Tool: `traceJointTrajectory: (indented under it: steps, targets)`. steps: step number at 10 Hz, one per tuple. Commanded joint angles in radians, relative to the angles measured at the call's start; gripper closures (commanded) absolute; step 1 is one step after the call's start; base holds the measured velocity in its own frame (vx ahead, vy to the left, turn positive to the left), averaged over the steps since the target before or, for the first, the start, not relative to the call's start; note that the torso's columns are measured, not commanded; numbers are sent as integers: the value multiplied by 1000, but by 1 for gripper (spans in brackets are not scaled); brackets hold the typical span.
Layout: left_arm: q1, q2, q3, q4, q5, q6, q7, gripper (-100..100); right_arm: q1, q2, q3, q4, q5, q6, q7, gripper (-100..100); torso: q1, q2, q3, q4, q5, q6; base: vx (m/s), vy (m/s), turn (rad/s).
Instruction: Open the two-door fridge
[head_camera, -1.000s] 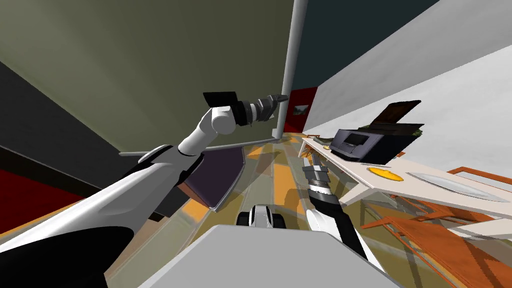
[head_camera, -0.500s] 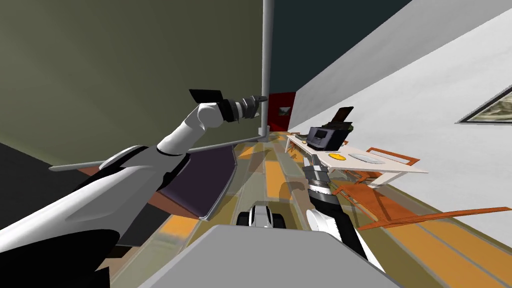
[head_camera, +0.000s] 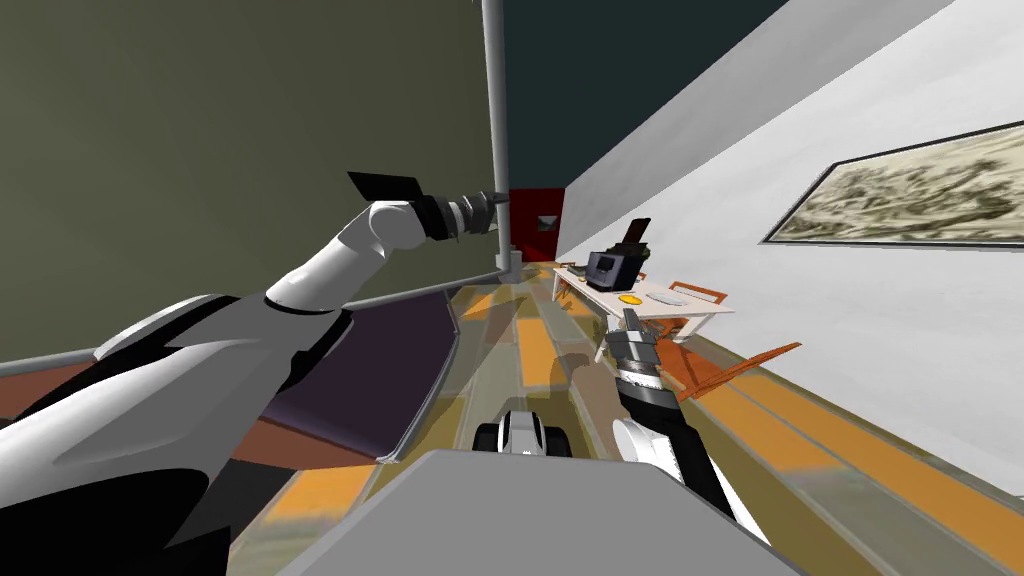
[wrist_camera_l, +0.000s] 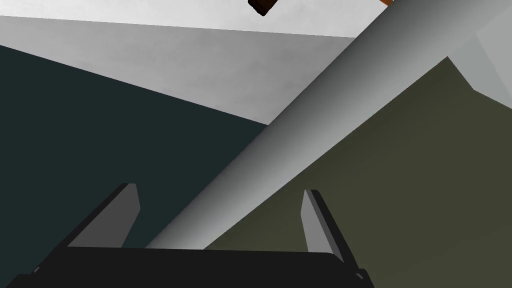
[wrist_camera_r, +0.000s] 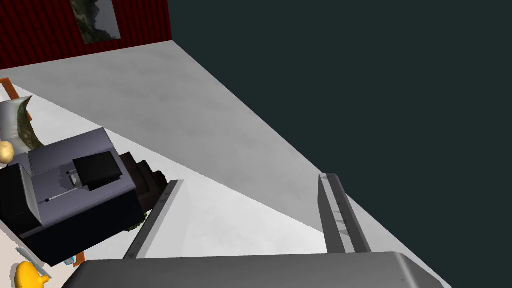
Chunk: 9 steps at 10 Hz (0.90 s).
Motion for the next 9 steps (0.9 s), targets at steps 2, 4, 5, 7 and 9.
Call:
traceJointTrajectory:
  steps: [2, 4, 5, 7, 9]
  targets:
    - [13, 92, 23, 47, 61, 2, -50, -100, 0, 0, 0, 0, 0, 0, 0, 0, 0, -1, -1, 0, 0, 0, -70, -35, -149]
    - [8, 87, 23, 40, 50, 6, -36, 0, 0, 0, 0, 0, 0, 0, 0, 0, 2, -5, -3, -2, 1, 0, -11, -4, 2]
    - [8, 86, 23, 40, 50, 6, -37, 0, 0, 0, 0, 0, 0, 0, 0, 0, 1, -4, -3, -2, 1, 1, 0, 0, 0]
    - [9, 86, 23, 40, 50, 6, -37, 0, 0, 0, 0, 0, 0, 0, 0, 0, 0, -2, -1, -1, 0, 1, 0, 0, 0]
    - [9, 86, 23, 40, 50, 6, -37, 0, 0, 0, 0, 0, 0, 0, 0, 0, 0, -1, -1, -1, 0, 1, 0, 0, 0]
